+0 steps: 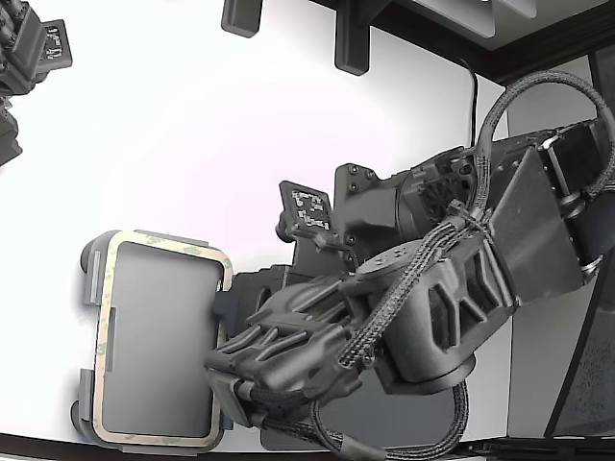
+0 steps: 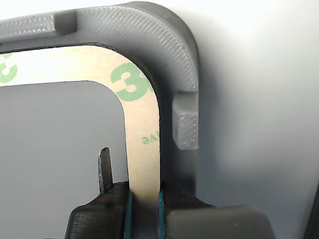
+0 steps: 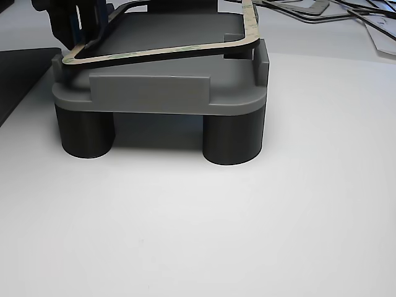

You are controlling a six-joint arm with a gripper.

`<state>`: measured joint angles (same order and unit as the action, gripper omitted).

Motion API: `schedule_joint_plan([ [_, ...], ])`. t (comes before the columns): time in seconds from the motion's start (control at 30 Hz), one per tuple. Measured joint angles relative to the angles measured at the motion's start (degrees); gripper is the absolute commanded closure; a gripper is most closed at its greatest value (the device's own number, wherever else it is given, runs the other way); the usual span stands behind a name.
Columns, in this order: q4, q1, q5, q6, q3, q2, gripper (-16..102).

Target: Move top rectangular frame to the holder.

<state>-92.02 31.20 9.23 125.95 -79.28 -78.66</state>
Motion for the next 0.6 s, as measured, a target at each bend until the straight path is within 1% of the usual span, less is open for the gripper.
schedule_joint_plan([
  [0.23, 0.44, -0.35, -1.05, -0.35, -0.79, -0.35, 87],
  [0.4, 0.53, -0.35, -1.49, -0.79, -1.49, -0.97, 81],
  [0.43, 0.62, -0.35, -1.49, -0.88, -1.58, -0.97, 78],
  [0.47, 0.70, -0.35, -1.49, -1.05, -1.67, -0.97, 74],
  [0.5, 0.88, -0.35, -1.49, -1.14, -1.76, -0.97, 66],
  [0.53, 0.97, -0.35, -1.32, -1.32, -1.76, -0.97, 55],
  [0.57, 0.97, -0.35, -1.14, -1.58, -1.76, -0.97, 41],
  [0.6, 1.05, -0.35, -0.97, -1.85, -1.76, -0.97, 15],
])
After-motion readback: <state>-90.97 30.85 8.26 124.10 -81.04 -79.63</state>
